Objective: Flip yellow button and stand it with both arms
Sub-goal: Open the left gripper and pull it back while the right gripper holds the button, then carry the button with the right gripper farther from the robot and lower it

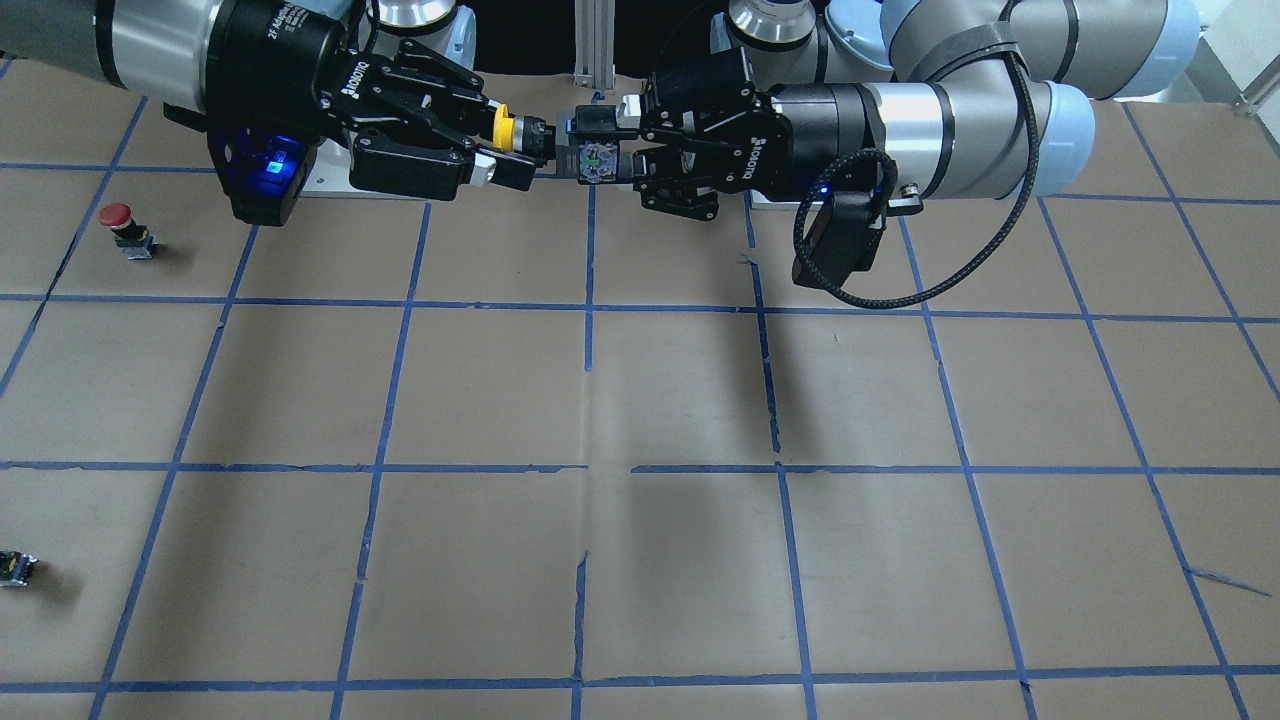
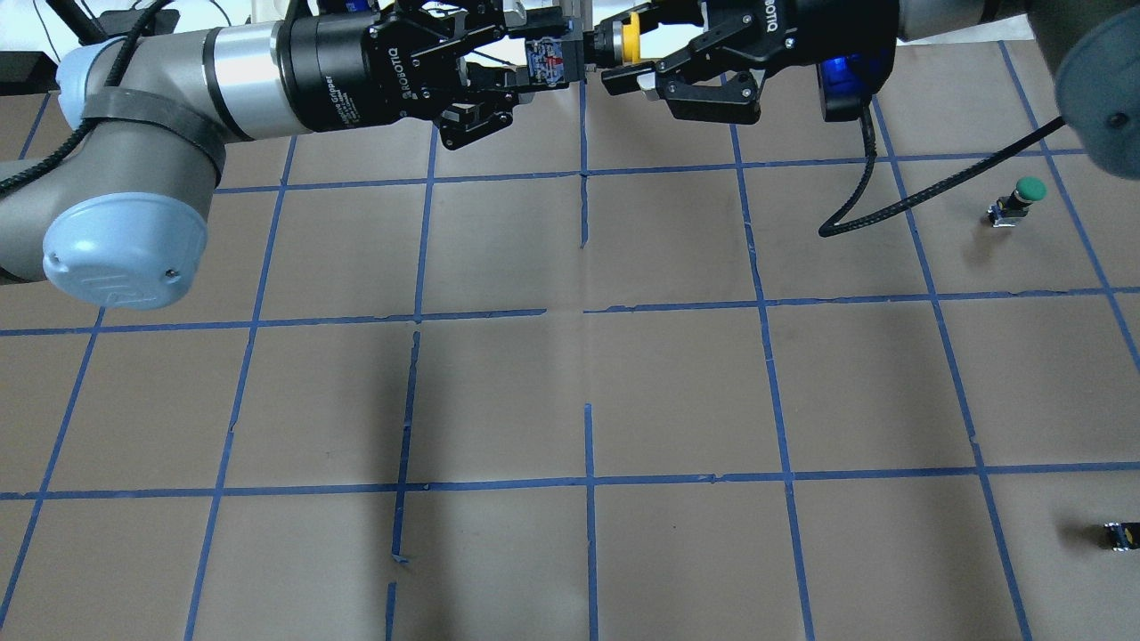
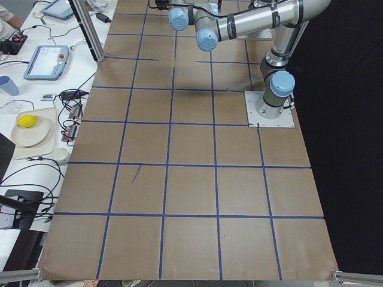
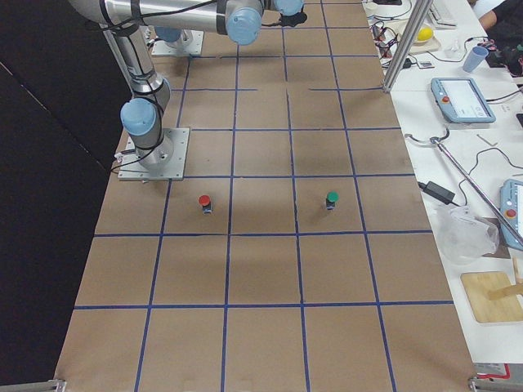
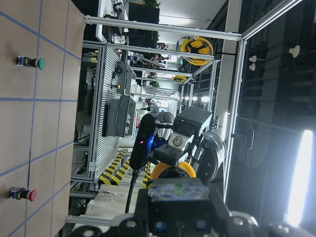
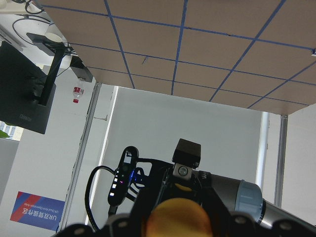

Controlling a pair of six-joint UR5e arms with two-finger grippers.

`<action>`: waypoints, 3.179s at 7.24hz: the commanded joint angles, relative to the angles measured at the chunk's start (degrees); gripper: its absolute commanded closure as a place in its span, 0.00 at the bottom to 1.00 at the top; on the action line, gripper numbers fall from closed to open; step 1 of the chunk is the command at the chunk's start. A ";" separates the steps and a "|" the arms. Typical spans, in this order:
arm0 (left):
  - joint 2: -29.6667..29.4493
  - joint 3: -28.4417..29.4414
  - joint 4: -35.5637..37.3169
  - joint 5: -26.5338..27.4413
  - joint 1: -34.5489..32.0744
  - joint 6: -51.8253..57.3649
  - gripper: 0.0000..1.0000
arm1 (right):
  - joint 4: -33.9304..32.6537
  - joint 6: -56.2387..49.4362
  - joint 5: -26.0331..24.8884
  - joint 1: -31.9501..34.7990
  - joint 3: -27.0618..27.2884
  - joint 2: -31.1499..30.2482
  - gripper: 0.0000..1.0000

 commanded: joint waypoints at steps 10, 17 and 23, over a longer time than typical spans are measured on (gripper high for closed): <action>-6.12 3.92 15.05 19.44 0.45 -14.34 0.00 | 2.43 -40.95 -27.82 -7.82 0.09 0.51 0.76; -5.51 11.55 5.18 68.61 -0.08 -10.42 0.01 | -3.46 -133.95 -60.82 -25.64 5.52 3.92 0.81; -1.49 17.11 -11.21 89.42 -1.22 4.41 0.01 | -23.09 -181.45 -58.90 -37.17 14.77 9.09 0.81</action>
